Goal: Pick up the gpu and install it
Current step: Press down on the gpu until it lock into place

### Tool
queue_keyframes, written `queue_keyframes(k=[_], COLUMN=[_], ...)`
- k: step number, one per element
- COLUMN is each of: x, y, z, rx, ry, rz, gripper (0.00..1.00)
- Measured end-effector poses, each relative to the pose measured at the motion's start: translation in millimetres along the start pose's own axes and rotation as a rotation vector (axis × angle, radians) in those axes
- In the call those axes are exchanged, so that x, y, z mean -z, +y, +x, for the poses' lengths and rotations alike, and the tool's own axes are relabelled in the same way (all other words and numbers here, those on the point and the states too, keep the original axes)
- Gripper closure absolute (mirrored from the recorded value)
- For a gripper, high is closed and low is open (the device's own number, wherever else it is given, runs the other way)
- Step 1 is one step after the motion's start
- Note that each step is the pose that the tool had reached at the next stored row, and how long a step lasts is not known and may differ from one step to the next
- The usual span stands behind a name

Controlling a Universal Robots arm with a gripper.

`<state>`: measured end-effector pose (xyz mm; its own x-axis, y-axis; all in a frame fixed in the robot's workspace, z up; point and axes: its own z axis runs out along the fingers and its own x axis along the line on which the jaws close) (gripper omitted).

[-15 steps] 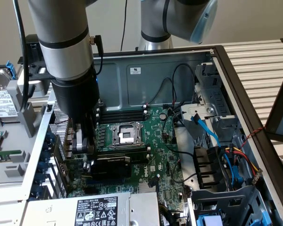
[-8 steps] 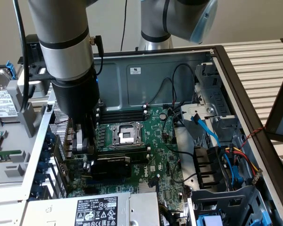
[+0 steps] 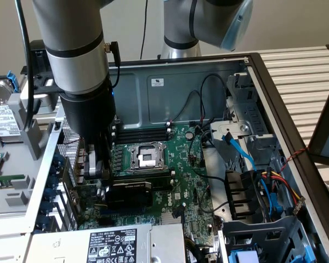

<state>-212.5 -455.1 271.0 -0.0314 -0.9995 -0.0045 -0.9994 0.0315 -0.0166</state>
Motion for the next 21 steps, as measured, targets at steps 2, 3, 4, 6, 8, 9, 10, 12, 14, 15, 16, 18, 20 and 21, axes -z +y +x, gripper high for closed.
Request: queue_keyframes(k=[2, 3, 4, 6, 8, 9, 10, 12, 14, 15, 16, 18, 20, 21], x=[-0.1, -0.2, -0.2, -0.4, -0.6, -0.6, -0.7, -0.9, -1.0, -1.1, -1.3, -1.5, -1.6, -1.6], y=[0.0, 0.0, 0.0, 0.0, 0.0, 0.1, 0.0, 0.0, 0.0, 0.0, 0.0, 0.0, 0.0, 0.0], z=[0.0, 0.1, 0.1, 0.1, 0.1, 0.1, 0.1, 0.1, 0.2, 0.2, 0.2, 0.6, 1.3, 1.5], rx=[0.000, 0.000, 0.000, 0.000, 0.000, 0.000, 0.000, 0.000, 0.000, 0.000, 0.000, 0.000, 0.000, 0.000], ry=[-0.0006, -0.0009, -0.0011, -0.0019, -0.0032, -0.0036, -0.0041, -0.0051, -0.0060, -0.0064, -0.0068, -0.0076, -0.0081, -0.0082], rz=[-0.0008, -0.0014, -0.0021, -0.0039, -0.0064, -0.0076, -0.0089, -0.0117, -0.0146, -0.0161, -0.0182, -0.0216, -0.0239, -0.0242], gripper=[0.89, 0.89, 0.89, 0.89, 0.89, 0.89, 0.89, 0.89, 0.89, 0.89, 0.89, 0.89, 0.89, 0.89])
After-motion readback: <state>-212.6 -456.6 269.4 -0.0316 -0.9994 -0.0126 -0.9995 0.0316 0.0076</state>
